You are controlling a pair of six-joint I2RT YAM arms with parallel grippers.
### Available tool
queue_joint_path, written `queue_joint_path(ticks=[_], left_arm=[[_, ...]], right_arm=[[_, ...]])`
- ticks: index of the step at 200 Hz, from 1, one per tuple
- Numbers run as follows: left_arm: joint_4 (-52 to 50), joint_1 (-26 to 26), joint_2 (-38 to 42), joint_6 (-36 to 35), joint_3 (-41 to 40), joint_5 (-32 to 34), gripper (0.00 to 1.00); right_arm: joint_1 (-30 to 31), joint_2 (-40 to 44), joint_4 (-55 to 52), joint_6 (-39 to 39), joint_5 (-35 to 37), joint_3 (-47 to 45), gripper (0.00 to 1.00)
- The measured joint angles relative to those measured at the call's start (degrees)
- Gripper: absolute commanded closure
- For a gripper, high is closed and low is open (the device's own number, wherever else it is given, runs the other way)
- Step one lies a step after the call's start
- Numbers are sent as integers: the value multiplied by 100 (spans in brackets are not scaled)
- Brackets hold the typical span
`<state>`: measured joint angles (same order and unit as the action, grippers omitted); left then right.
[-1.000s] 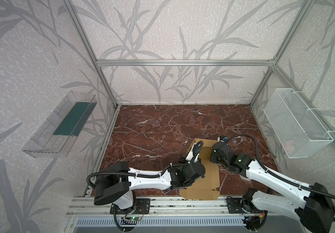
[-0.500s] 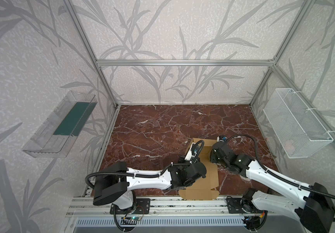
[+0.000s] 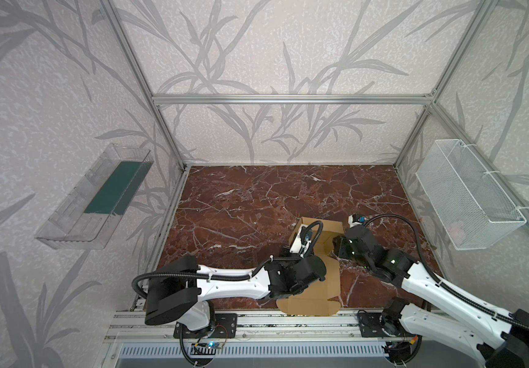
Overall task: Assemble paper box
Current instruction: Press the paper box at the center of the table, then fold the bottom flaps of a flat cardboard box at the center of the table.
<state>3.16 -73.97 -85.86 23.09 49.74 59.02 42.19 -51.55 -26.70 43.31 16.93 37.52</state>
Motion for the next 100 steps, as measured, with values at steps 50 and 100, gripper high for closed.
queue_joint_path(ticks=[50, 100], left_arm=[[133, 372, 684, -11, -356, -450, 100], [74, 697, 1154, -33, -647, -774, 100]], right_arm=[[4, 1147, -627, -267, 31, 26, 44], [-24, 1377, -1211, -555, 243, 520, 43]])
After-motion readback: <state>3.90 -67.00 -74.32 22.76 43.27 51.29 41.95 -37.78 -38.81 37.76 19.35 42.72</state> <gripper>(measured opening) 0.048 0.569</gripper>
